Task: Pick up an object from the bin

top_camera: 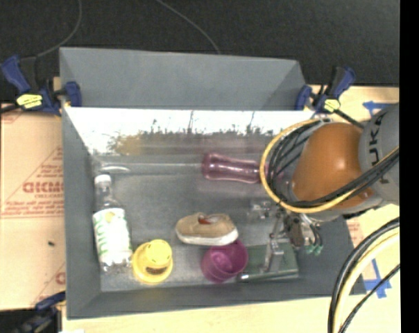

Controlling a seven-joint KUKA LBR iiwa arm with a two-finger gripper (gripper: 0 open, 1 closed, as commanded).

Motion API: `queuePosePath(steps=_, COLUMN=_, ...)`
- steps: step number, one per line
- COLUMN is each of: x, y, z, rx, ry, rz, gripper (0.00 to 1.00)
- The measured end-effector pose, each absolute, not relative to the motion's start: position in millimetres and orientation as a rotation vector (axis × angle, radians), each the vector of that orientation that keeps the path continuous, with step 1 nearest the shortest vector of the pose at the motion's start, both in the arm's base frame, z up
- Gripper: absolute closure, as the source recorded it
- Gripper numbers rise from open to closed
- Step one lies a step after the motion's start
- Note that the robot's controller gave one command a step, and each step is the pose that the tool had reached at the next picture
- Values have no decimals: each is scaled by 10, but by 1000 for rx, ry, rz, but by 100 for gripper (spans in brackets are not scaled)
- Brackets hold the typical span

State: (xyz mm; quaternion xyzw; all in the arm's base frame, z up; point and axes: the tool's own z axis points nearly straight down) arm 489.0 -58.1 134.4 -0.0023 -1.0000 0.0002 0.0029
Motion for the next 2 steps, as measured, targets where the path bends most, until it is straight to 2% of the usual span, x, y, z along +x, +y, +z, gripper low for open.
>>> queuePosePath(steps=1, x=4909, y=-579, z=1387, rx=2, ry=-3144, rz=2, gripper=100)
queuePosePath(steps=2, x=4909, y=-580, z=1387, rx=5, ry=-3144, rz=3, gripper=100)
